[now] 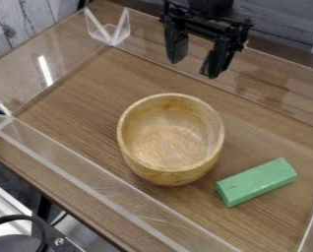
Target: Put the green block in the brown bowl
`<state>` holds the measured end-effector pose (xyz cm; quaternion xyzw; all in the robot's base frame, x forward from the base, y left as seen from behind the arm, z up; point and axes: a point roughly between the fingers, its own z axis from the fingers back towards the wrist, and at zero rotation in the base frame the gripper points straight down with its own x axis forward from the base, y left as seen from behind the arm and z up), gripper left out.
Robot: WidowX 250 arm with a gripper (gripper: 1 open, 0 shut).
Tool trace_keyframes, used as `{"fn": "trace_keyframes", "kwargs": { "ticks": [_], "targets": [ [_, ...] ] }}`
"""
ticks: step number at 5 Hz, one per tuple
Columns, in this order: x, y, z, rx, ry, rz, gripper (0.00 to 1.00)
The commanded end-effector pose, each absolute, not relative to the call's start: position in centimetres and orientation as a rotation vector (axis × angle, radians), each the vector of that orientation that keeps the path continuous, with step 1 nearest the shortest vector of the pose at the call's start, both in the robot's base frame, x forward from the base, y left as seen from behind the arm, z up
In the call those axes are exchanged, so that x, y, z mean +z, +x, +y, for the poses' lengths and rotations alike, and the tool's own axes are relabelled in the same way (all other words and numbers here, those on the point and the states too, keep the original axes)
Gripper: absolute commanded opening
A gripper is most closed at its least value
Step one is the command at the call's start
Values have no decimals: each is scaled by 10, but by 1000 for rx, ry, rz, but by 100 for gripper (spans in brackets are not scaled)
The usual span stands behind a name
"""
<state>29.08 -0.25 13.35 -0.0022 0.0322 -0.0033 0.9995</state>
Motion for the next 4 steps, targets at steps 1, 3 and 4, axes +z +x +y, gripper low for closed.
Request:
{"fn": "trace_keyframes", "kwargs": {
  "ticks": [1, 3, 4],
  "targets": [
    [130, 283, -16, -54, -9, 73, 100],
    [117, 254, -61, -260, -21, 64, 100],
    [112, 248, -84, -317, -28, 59, 100]
  ]
}}
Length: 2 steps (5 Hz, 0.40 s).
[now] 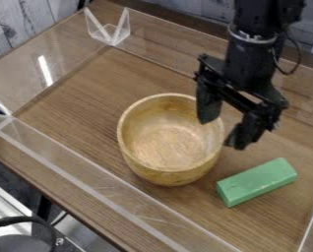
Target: Put the green block in the brown bowl
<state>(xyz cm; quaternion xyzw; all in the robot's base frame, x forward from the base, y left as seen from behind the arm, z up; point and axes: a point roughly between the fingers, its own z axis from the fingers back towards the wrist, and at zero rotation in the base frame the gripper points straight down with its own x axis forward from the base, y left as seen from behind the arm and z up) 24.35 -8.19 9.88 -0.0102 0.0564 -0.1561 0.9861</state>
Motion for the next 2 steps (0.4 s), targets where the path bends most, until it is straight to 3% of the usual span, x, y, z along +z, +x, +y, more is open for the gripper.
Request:
{"fn": "trace_keyframes", "kwargs": {
  "ticks": [1, 2],
  "targets": [
    [105, 246, -100, -377, -35, 63, 100],
    [98, 245, -113, -423, -43, 69, 100]
  ]
}}
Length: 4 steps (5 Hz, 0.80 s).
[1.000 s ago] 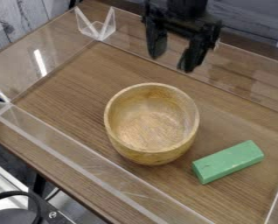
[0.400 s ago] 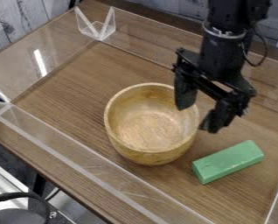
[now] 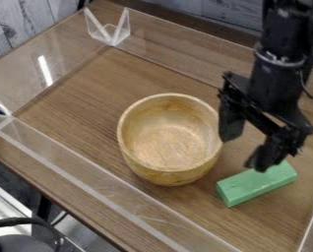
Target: Put the green block in the brown bowl
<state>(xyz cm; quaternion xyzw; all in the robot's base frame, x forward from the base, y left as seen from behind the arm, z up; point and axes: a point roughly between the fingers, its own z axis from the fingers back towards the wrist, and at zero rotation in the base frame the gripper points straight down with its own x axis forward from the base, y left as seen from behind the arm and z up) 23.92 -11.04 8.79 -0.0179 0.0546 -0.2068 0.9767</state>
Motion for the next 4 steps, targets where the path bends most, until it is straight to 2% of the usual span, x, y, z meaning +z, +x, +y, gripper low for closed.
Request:
{"fn": "trace_keyframes", "kwargs": {
  "ticks": [1, 4],
  "targets": [
    [86, 247, -121, -449, -48, 79, 100],
    [50, 255, -129, -498, -59, 119, 100]
  ]
}}
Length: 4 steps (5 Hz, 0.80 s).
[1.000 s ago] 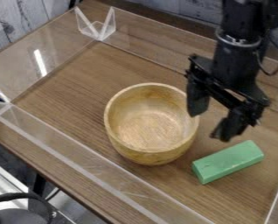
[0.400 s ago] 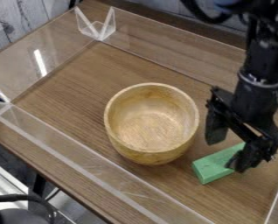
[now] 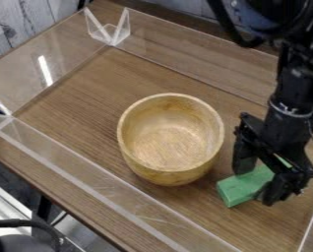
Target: Put the green block in the brown bowl
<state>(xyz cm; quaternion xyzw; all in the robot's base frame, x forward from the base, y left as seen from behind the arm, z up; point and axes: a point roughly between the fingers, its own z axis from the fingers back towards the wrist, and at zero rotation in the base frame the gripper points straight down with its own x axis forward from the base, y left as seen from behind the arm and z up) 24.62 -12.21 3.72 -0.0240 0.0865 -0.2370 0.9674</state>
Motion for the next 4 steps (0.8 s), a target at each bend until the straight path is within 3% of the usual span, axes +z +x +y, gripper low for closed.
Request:
{"fn": "trace_keyframes", "kwargs": {
  "ticks": [1, 4],
  "targets": [
    [42, 257, -129, -522, -61, 129, 100],
    [28, 263, -130, -541, -67, 149, 100]
  ]
}}
